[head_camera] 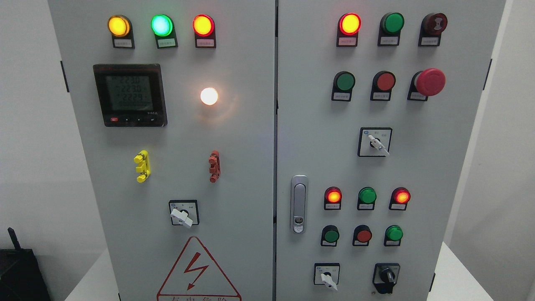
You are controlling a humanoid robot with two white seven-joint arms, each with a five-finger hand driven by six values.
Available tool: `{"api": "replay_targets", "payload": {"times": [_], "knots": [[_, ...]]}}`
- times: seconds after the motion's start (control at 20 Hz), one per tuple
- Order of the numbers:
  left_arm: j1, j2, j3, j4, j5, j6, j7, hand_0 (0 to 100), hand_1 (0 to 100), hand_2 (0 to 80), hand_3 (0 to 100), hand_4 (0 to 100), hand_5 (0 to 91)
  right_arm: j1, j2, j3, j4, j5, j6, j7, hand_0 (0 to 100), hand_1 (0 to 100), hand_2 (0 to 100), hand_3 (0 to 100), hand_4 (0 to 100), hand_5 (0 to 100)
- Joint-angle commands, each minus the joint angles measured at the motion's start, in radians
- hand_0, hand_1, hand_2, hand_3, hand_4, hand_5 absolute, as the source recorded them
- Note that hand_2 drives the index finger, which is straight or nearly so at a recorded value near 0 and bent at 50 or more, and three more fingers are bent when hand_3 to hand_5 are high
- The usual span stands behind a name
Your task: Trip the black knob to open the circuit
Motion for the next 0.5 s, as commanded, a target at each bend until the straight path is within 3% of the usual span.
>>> {"api": "replay_targets", "payload": {"times": [0.0, 0.25, 0.45], "knots": [[0.0, 0.0, 0.0, -0.026, 0.0, 0.005, 0.0, 12, 39, 0.0, 0, 0, 0.0, 0.092, -0.002, -0.017, -0.28, 0.002, -0.062, -0.02, 0, 25, 0, 1, 0, 0], [0.0, 0.0, 0.001, -0.026, 0.0, 0.005, 0.0, 12, 39, 0.0, 0, 0, 0.0, 0.118, 0.0, -0.014, -0.477, 0.001, -0.072, -0.09, 0, 24, 0, 2, 0, 0], [0.0, 0.0, 0.0, -0.026, 0.0, 0.007, 0.0, 12, 39, 0.0, 0, 0, 0.0, 0.134, 0.0, -0.026, -0.635, -0.002, -0.073, -0.11, 0, 24, 0, 4, 0, 0]]}}
